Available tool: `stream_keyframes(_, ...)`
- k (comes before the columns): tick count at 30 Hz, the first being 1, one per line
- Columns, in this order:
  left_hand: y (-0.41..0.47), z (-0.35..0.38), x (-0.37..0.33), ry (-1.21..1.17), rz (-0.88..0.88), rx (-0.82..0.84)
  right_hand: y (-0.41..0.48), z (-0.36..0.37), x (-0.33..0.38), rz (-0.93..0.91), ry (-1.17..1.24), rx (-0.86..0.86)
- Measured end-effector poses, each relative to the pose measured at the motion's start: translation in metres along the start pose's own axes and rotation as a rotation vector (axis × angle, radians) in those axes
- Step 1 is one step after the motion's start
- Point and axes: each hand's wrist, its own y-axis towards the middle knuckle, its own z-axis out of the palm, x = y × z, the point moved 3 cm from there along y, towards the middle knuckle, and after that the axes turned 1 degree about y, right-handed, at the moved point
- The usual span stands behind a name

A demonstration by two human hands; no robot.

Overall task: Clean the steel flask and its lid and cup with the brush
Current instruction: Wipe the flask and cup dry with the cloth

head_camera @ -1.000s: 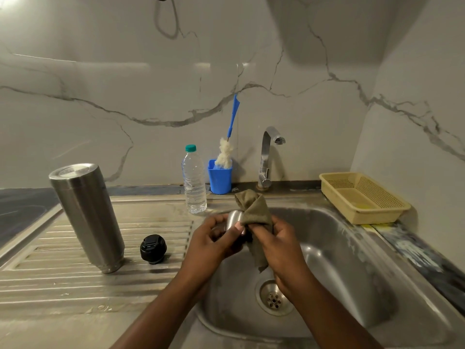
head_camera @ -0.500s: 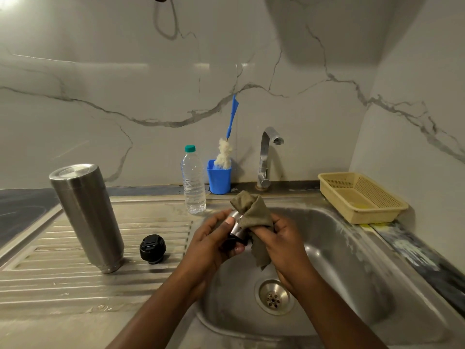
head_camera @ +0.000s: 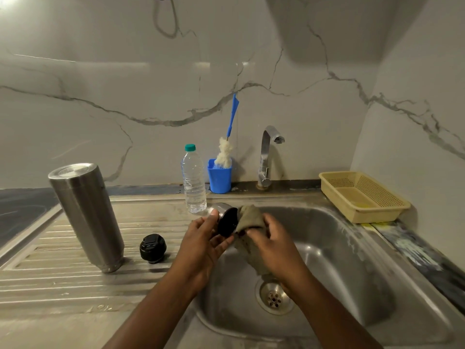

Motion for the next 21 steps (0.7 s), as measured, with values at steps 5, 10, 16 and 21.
stream_keyframes(5, -0.007, 0.010, 0.008, 0.110, 0.039, 0.149, -0.002, 0.004, 0.002, -0.282, -0.296, -0.093)
stream_keyframes(10, -0.010, 0.010, 0.006, 0.223, 0.093, 0.205, -0.004, 0.007, 0.001, -0.277, -0.215, 0.010)
stream_keyframes(16, -0.014, 0.007, -0.004, 0.319, 0.146, 0.230, -0.014, 0.015, 0.006, -0.031, 0.162, 0.293)
stream_keyframes(21, -0.016, 0.008, -0.009, 0.390, 0.187, 0.216, -0.012, 0.011, 0.008, -0.167, 0.013, 0.308)
